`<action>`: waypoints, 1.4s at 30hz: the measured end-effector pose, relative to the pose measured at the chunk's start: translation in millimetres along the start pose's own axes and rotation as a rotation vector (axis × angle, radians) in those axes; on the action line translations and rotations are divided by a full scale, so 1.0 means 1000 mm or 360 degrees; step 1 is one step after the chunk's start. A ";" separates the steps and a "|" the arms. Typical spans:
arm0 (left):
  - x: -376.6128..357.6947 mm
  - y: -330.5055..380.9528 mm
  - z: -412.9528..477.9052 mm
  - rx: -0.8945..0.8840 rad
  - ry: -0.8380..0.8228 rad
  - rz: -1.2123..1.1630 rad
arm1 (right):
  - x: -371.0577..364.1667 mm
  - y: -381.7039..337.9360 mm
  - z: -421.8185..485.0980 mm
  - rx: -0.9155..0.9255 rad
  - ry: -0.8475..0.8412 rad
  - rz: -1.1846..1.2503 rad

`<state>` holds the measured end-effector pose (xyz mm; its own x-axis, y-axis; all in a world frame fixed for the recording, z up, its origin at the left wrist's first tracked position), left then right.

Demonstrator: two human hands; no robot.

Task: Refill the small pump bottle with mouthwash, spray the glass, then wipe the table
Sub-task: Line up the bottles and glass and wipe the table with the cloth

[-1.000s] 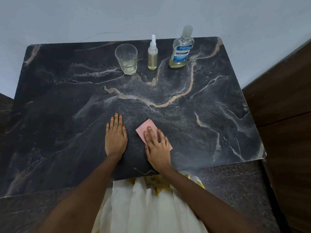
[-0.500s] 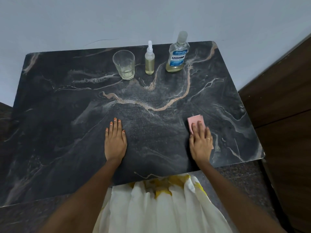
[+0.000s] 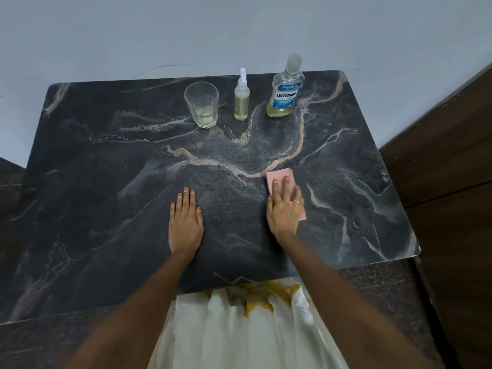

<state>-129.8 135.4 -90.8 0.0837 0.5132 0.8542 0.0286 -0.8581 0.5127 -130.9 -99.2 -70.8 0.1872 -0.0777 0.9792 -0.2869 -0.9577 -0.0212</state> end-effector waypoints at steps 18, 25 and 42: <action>-0.019 0.077 0.006 -0.0094 -0.0042 -0.0484 | 0.024 -0.015 0.003 0.0046 0.0118 0.0503; -0.024 0.105 0.006 0.0231 -0.0070 -0.0982 | 0.024 -0.006 0.020 -0.0193 -0.0060 0.0922; 0.033 0.053 0.054 0.0463 0.0290 -0.1105 | 0.049 -0.081 0.057 -0.0138 -0.0163 0.1305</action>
<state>-71.4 105.4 -40.0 -0.2136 0.9085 0.3592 0.2773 -0.2962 0.9140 -44.9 -41.6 -33.1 -0.0294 -0.7705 0.6368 -0.4401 -0.5620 -0.7003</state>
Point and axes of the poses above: each hand's wrist, its own z-axis towards the middle knuckle, its own x-axis out of the back of the hand, y = z × x, the point moved 5 cm from there along z, towards the middle knuckle, and after that the axes turned 12 degrees about -z, right-handed, at the moved point
